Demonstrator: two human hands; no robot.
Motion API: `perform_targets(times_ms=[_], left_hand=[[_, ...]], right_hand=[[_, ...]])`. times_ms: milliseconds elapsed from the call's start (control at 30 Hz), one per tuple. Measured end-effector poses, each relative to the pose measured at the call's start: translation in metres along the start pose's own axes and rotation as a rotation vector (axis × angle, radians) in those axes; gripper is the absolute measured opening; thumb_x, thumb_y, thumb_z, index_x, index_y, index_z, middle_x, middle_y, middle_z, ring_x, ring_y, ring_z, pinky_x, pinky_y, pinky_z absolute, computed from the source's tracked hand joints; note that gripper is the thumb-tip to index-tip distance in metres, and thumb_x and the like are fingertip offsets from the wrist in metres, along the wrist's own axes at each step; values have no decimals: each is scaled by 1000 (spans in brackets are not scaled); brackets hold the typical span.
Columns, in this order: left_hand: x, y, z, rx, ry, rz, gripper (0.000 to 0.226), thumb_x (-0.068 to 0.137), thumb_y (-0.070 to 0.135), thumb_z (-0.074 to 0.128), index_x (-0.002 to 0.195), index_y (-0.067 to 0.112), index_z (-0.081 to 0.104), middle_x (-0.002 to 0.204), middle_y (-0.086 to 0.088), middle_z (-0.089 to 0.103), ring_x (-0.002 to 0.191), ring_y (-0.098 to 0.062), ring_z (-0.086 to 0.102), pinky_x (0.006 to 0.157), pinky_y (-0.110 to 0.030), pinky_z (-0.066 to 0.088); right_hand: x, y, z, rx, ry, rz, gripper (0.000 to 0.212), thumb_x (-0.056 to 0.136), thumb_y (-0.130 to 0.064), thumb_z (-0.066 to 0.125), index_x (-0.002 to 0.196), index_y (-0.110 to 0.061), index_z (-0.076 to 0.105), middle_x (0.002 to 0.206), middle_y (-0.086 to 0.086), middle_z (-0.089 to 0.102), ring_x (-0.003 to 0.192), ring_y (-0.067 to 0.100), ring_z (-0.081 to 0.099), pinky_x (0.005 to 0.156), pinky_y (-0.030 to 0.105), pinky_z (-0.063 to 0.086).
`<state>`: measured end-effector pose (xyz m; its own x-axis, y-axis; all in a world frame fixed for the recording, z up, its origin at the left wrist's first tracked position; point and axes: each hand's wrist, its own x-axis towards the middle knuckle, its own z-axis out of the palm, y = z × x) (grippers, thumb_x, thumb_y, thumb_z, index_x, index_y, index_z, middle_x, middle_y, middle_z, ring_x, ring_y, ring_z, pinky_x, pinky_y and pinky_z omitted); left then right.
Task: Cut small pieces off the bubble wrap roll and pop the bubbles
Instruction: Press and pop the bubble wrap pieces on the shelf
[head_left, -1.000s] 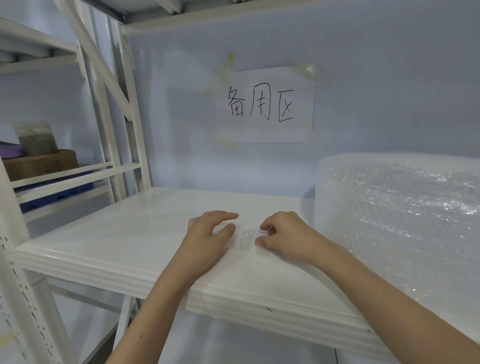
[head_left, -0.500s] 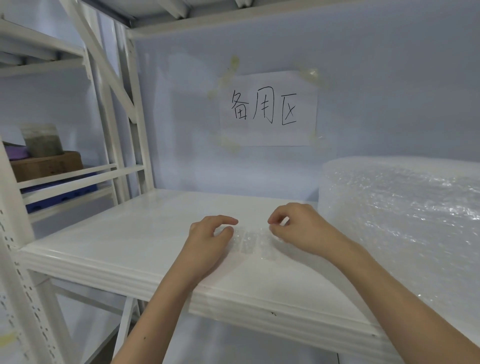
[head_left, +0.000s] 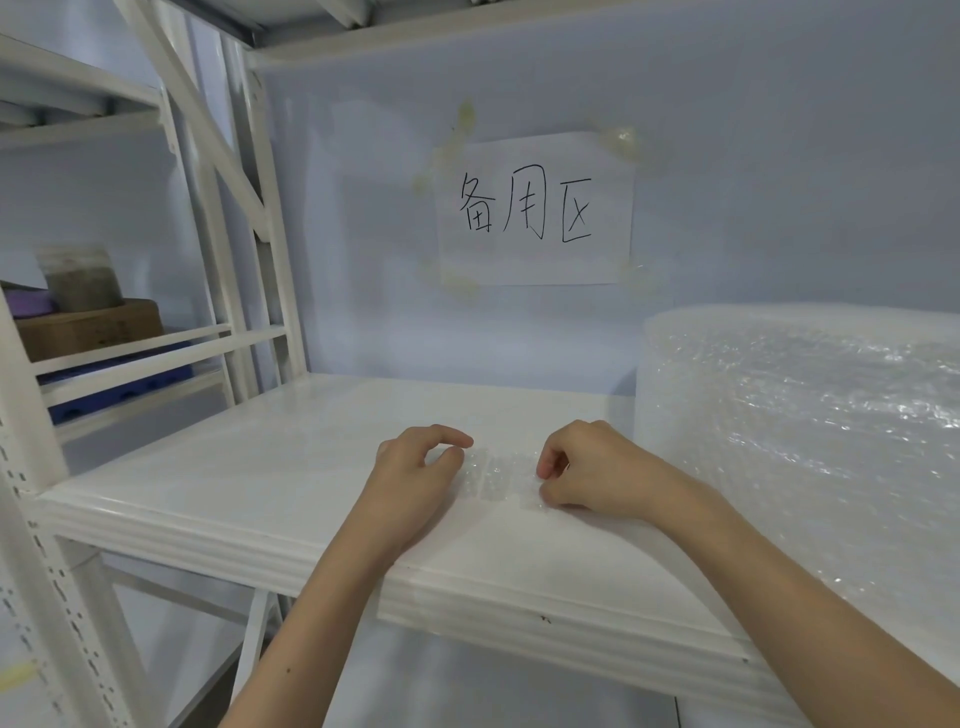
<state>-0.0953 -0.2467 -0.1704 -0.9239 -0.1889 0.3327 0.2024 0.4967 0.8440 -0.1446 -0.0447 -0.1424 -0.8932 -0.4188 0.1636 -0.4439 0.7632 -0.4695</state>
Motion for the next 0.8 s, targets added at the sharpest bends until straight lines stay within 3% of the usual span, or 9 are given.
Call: perform_targets(times_ms=[100, 267, 400, 567, 700, 800], left_hand=[[0, 1, 0, 2, 3, 8, 27, 94, 21, 48, 95, 37, 70, 122, 16, 57, 132, -11, 39, 97, -27, 33], [-1, 0, -1, -11, 1, 2, 28, 94, 21, 48, 93, 38, 70, 122, 17, 57, 133, -11, 39, 96, -27, 33], [-2, 1, -1, -15, -2, 1, 27, 94, 21, 48, 93, 38, 70, 124, 15, 57, 133, -10, 39, 86, -17, 34], [-3, 5, -1, -8, 11, 8, 28, 94, 19, 48, 92, 34, 71, 124, 12, 58, 115, -2, 49, 76, -7, 32], [-2, 3, 0, -18, 12, 5, 28, 94, 20, 48, 91, 35, 71, 121, 16, 58, 128, -8, 42, 86, -17, 34], [-1, 2, 0, -19, 22, 9, 28, 94, 19, 48, 91, 34, 72, 117, 20, 59, 130, -10, 41, 93, -23, 33]], right_hand=[[0, -1, 2, 1, 11, -11, 23, 71, -11, 67, 88, 3, 68, 91, 16, 71, 75, 31, 64, 65, 37, 53], [-2, -4, -5, -4, 29, 8, 11, 76, -11, 63, 84, -8, 69, 80, -2, 66, 80, 22, 67, 72, 35, 57], [-4, 1, -11, -63, -6, 50, 9, 74, -13, 60, 75, -8, 68, 80, 1, 68, 80, 26, 69, 69, 37, 57], [-5, -2, -8, -40, -82, 52, 11, 72, -19, 67, 78, -11, 71, 79, 2, 72, 64, 15, 61, 63, 30, 52], [-4, -4, -3, -27, -56, 17, 12, 74, -22, 68, 77, -10, 71, 82, 2, 73, 77, 22, 69, 71, 35, 58], [-2, -4, 0, -1, -48, 2, 13, 74, -19, 67, 77, -6, 70, 82, 5, 73, 71, 22, 65, 67, 34, 56]])
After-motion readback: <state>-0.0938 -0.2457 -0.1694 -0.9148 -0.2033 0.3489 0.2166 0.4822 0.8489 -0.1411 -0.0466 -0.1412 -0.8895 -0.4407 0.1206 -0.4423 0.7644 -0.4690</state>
